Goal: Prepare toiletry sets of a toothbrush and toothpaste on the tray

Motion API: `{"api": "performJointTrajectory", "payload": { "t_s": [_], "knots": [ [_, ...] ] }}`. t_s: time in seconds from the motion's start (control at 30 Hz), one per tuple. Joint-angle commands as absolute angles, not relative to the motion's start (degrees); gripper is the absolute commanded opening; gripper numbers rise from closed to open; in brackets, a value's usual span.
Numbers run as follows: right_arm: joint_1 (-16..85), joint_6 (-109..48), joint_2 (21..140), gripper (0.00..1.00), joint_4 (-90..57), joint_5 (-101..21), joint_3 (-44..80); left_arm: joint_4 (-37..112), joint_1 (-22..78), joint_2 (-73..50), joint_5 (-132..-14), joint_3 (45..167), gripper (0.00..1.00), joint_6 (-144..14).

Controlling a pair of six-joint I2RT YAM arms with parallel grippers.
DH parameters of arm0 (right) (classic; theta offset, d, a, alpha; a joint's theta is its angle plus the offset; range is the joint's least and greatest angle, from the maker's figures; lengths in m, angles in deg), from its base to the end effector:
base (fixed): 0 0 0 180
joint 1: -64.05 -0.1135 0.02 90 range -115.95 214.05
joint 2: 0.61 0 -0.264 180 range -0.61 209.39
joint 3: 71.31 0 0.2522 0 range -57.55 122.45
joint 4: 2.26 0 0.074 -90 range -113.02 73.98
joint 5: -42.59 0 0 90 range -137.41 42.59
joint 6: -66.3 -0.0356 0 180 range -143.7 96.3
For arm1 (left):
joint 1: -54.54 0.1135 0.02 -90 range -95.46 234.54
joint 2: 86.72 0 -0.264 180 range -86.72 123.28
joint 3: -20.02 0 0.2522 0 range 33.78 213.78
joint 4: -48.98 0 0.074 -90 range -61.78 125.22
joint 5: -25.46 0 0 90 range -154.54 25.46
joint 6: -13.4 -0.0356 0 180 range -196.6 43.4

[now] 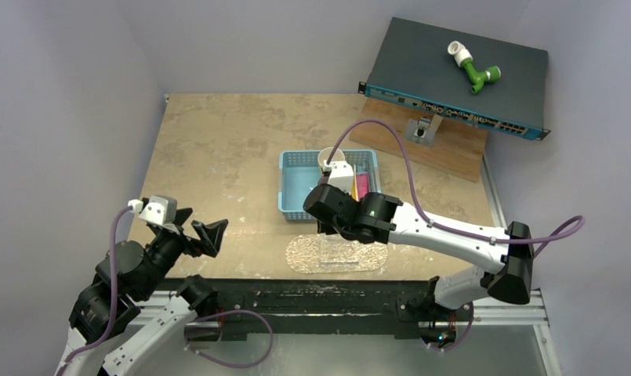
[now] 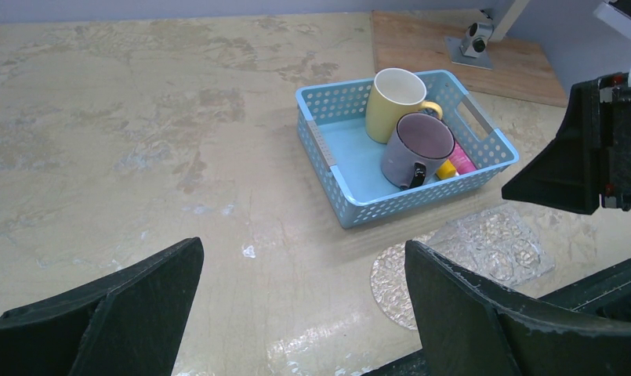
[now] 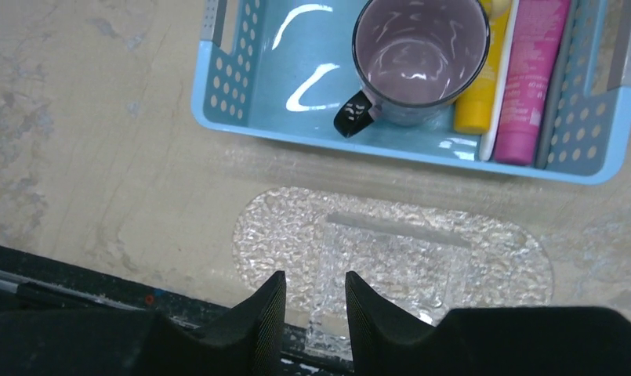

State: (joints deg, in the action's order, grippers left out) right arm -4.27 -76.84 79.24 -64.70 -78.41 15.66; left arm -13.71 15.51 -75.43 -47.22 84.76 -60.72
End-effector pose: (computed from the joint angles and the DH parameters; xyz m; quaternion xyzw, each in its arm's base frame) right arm 0.1217 0.2564 0.3187 -0.0425 0.9223 0.1258 0.3629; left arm 0.0206 -0.0030 0.3504 0.0555 0.7573 -0.1935 0.6212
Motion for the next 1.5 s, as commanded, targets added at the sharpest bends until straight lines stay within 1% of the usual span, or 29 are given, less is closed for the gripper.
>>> {"api": "performJointTrajectory", "payload": {
  "t_s": [0.0, 0.1, 0.23, 0.4, 0.57, 0.63, 0.77, 0.97, 1.2, 1.47],
  "knots": [
    [-1.3, -67.1, 81.1, 0.36, -64.8, -81.2, 19.5, -12.4, 15.8, -74.7, -47.0, 84.5, 1.0, -60.7],
    [0.9, -60.6, 81.5, 0.39, -62.3, -81.1, 19.8, -12.3, 15.8, -74.8, -47.0, 84.5, 1.0, -60.7],
    [4.5, -52.1, 81.9, 0.46, -57.8, -78.9, 19.6, -12.2, 15.8, -74.7, -47.4, 84.4, 1.0, -60.7],
    [7.1, -39.9, 82.9, 0.48, -51.8, -74.7, 17.1, -12.1, 15.9, -74.4, -47.9, 84.5, 1.0, -60.9],
    [9.8, -31.9, 83.8, 0.51, -45.9, -71.2, 14.4, -12.1, 15.8, -74.2, -48.0, 84.4, 1.0, -61.0],
    [11.9, -29.3, 84.4, 0.5, -45.2, -67.5, 14.3, -12.1, 15.9, -74.2, -48.0, 84.3, 1.0, -61.0],
    [15.3, -24.5, 86.6, 0.46, -46.1, -60.2, 15.4, -12.1, 15.9, -74.2, -48.0, 84.4, 1.0, -61.0],
    [16.3, -16.7, 88.9, 0.49, -46.6, -53.7, 15.8, -12.1, 15.9, -74.2, -48.1, 84.3, 1.0, -61.0],
    [16.7, -12.3, 90.8, 0.5, -45.8, -51.5, 15.2, -12.0, 15.9, -74.2, -48.2, 84.3, 1.0, -61.1],
    [17.5, -11.7, 93.9, 0.5, -46.5, -51.7, 15.9, -12.0, 15.8, -74.1, -48.2, 84.3, 1.0, -61.1]
  ]
}}
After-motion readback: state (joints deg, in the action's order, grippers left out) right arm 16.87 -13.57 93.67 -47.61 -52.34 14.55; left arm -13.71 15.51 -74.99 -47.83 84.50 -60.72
